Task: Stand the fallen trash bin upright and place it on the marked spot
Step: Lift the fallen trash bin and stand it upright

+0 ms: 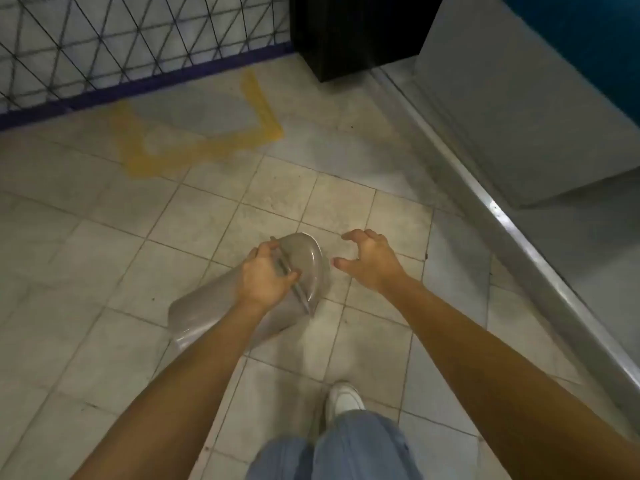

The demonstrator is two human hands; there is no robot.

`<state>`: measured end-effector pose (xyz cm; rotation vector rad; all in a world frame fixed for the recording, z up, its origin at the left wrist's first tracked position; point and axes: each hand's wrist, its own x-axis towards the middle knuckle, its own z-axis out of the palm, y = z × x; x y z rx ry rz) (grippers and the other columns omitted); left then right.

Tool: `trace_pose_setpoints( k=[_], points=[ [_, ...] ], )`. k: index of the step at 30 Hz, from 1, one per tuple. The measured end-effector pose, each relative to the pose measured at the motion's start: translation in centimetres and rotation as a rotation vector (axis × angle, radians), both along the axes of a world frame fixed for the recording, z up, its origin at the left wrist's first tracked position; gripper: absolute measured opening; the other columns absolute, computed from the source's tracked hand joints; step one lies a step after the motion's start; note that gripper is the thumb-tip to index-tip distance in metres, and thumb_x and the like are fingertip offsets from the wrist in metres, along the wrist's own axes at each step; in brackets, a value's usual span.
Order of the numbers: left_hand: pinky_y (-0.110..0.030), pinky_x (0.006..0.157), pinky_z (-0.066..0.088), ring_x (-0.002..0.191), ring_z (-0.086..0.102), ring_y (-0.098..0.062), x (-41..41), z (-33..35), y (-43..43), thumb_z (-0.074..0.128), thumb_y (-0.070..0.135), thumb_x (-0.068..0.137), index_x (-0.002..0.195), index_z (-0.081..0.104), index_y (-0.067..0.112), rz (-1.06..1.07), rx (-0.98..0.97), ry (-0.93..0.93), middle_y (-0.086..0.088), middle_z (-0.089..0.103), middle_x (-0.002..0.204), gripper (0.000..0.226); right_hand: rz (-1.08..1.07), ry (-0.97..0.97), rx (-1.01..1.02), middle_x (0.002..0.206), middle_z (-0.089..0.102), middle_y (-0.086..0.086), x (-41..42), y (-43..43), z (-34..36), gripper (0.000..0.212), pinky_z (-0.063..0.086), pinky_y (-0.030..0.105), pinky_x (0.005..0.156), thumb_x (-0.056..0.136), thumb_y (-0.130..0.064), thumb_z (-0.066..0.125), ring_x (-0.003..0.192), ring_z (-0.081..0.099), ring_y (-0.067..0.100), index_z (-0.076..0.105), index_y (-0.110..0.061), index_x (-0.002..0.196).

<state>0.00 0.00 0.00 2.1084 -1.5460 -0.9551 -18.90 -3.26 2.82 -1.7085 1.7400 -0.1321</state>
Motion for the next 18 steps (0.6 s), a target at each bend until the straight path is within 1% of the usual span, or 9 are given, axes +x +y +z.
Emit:
trace_pose_setpoints(
  k=[3, 5, 7, 9, 11, 12, 14, 16, 18],
  points=[
    [-0.03, 0.087, 0.039, 0.115, 0.051, -0.029, -0.1, -3.5, -0.9, 0.076, 0.031, 0.072, 0.131, 0.044, 0.011, -0.037, -0.022, -0.048, -0.013, 0.056, 0.125, 0.071, -0.032, -0.015, 0.023, 0.132, 0.046, 0.007, 0.3, -0.4, -3.9, 0.058, 0.034, 0.033, 0.099, 0.08, -0.036, 0.065, 0.126, 0.036, 0.025, 0.044, -0.019, 0.131],
    [-0.028, 0.086, 0.039, 0.115, 0.051, -0.028, -0.3, -5.8, -1.6, 0.076, 0.034, 0.071, 0.135, 0.039, 0.008, -0.026, -0.034, -0.053, -0.014, 0.056, 0.125, 0.078, -0.022, -0.013, 0.053, 0.137, 0.043, 0.008, 0.6, -0.8, -6.7, 0.06, 0.032, 0.033, 0.102, 0.08, -0.036, 0.064, 0.128, 0.036, 0.025, 0.042, -0.018, 0.133],
    [-0.027, 0.084, 0.039, 0.114, 0.052, -0.028, -0.3, -8.2, -2.2, 0.076, 0.038, 0.072, 0.138, 0.035, 0.006, -0.001, -0.067, -0.051, -0.014, 0.058, 0.122, 0.084, 0.012, 0.002, 0.067, 0.142, 0.039, 0.008, 1.0, -1.4, -9.4, 0.064, 0.031, 0.034, 0.104, 0.081, -0.039, 0.062, 0.131, 0.035, 0.025, 0.038, -0.017, 0.137],
    [-0.029, 0.083, 0.042, 0.111, 0.054, -0.027, -0.2, -9.4, -2.8, 0.075, 0.041, 0.071, 0.14, 0.034, 0.007, 0.04, -0.091, -0.028, -0.013, 0.061, 0.117, 0.087, 0.016, -0.001, 0.069, 0.146, 0.036, 0.008, 1.3, -2.0, -11.2, 0.066, 0.03, 0.034, 0.106, 0.084, -0.043, 0.058, 0.133, 0.032, 0.025, 0.034, -0.017, 0.139],
    [-0.028, 0.077, 0.042, 0.105, 0.058, -0.026, -0.2, -10.6, -2.8, 0.075, 0.04, 0.071, 0.142, 0.033, 0.007, 0.068, -0.117, 0.006, -0.008, 0.065, 0.102, 0.089, 0.014, -0.016, 0.071, 0.148, 0.033, 0.007, 1.7, -2.1, -12.7, 0.066, 0.029, 0.035, 0.108, 0.085, -0.046, 0.054, 0.135, 0.03, 0.024, 0.032, -0.016, 0.14],
    [-0.026, 0.074, 0.041, 0.101, 0.059, -0.024, -0.2, -10.9, -2.9, 0.075, 0.038, 0.071, 0.142, 0.033, 0.007, 0.064, -0.126, 0.003, -0.003, 0.065, 0.089, 0.088, 0.014, -0.023, 0.073, 0.148, 0.033, 0.008, 1.9, -2.2, -13.2, 0.067, 0.029, 0.037, 0.11, 0.086, -0.048, 0.052, 0.135, 0.03, 0.024, 0.032, -0.016, 0.141],
    [-0.023, 0.064, 0.04, 0.085, 0.06, -0.02, -0.1, -11.3, -2.9, 0.075, 0.032, 0.071, 0.14, 0.035, 0.007, 0.055, -0.143, -0.002, 0.009, 0.055, 0.067, 0.084, 0.028, -0.033, 0.081, 0.147, 0.034, 0.008, 2.2, -2.1, -13.9, 0.066, 0.03, 0.037, 0.109, 0.087, -0.048, 0.051, 0.134, 0.032, 0.025, 0.031, -0.016, 0.141],
    [-0.02, 0.052, 0.035, 0.069, 0.054, -0.014, -0.1, -11.5, -3.1, 0.076, 0.027, 0.068, 0.132, 0.044, 0.01, 0.085, -0.146, 0.018, 0.012, 0.05, 0.06, 0.073, 0.032, -0.058, 0.081, 0.144, 0.039, 0.009, 2.4, -2.0, -14.3, 0.065, 0.031, 0.035, 0.104, 0.087, -0.045, 0.052, 0.131, 0.036, 0.025, 0.031, -0.017, 0.141],
    [-0.02, 0.05, 0.032, 0.068, 0.054, -0.013, 0.0, -11.6, -3.3, 0.076, 0.026, 0.066, 0.123, 0.051, 0.011, 0.128, -0.119, 0.053, 0.011, 0.053, 0.062, 0.064, 0.004, -0.123, 0.089, 0.141, 0.043, 0.01, 2.7, -1.8, -14.7, 0.063, 0.034, 0.03, 0.097, 0.087, -0.042, 0.053, 0.126, 0.042, 0.025, 0.031, -0.016, 0.141]
  ],
)
